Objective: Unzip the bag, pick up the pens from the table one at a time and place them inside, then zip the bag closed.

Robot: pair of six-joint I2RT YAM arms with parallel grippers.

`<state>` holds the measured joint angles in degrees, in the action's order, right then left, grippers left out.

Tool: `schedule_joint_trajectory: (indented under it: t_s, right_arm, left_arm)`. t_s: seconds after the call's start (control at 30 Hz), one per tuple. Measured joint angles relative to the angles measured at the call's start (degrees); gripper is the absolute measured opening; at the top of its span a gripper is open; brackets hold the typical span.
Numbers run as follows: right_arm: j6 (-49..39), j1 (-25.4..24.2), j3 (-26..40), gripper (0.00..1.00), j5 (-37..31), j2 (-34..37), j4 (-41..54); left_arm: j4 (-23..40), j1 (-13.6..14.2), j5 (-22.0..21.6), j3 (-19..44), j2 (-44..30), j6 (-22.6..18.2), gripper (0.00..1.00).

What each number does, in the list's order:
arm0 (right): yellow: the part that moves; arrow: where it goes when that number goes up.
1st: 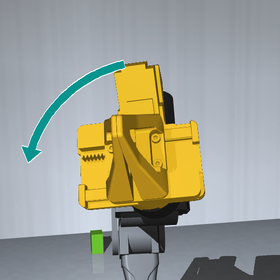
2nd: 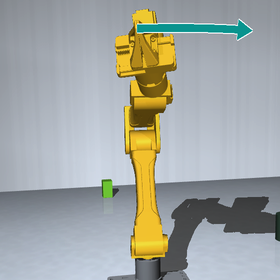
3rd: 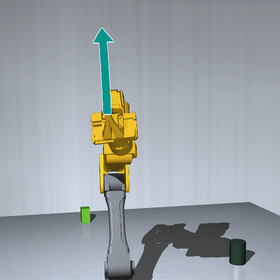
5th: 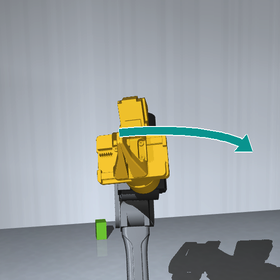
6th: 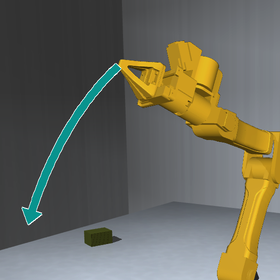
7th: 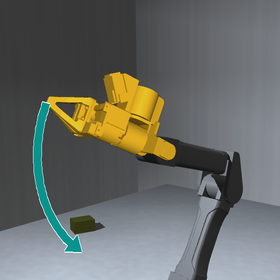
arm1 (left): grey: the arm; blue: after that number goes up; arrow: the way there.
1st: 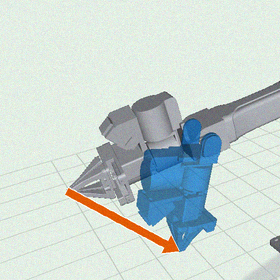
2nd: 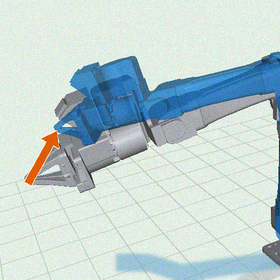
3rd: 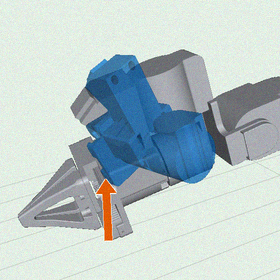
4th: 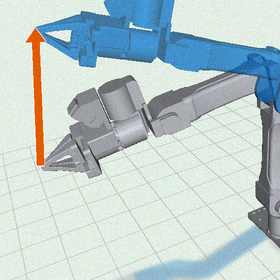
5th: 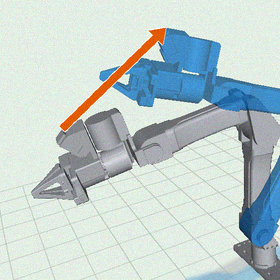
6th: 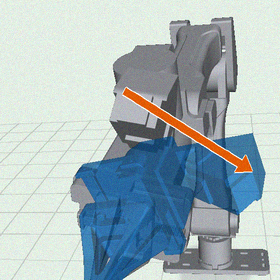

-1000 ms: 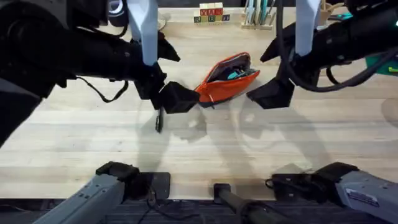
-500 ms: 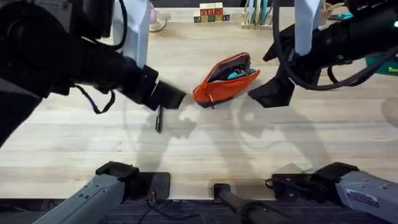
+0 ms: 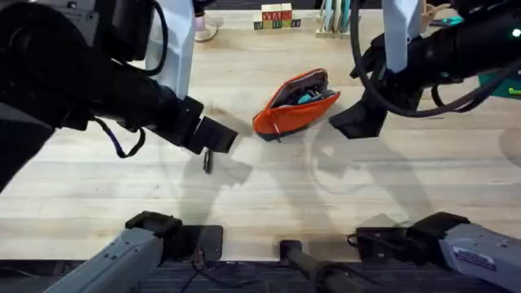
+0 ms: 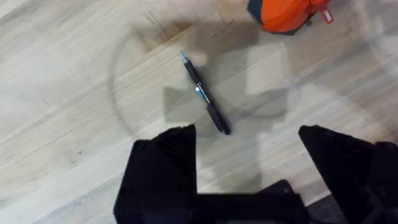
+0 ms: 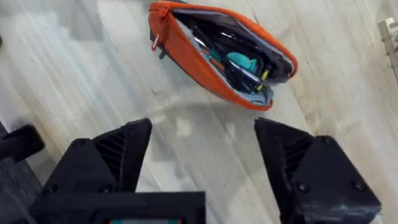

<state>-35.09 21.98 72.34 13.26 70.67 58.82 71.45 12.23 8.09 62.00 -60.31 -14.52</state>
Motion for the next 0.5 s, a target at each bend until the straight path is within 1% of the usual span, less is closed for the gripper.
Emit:
schedule_joint_trajectory:
  t_s: [0.1,0.23,0.33,0.5]
  right_arm:
    - [0.0,0.0,0.0,0.997,-0.01,0.0,0.0]
    - [0.0,0.0,0.0,0.998,-0.02,0.0,0.01]
    - [0.0,0.0,0.0,0.998,-0.02,0.0,0.01]
    - [0.0,0.0,0.0,0.997,-0.02,0.0,0.01]
  left_arm:
    - [-0.75,0.0,-0.01,0.0,0.0,0.0,0.995]
    - [-0.05,0.0,-0.16,0.0,0.0,0.02,0.995]
    - [-0.32,0.0,-1.18,-0.07,0.0,0.02,0.995]
    - [-2.91,0.0,-1.93,-2.15,-0.08,0.02,0.995]
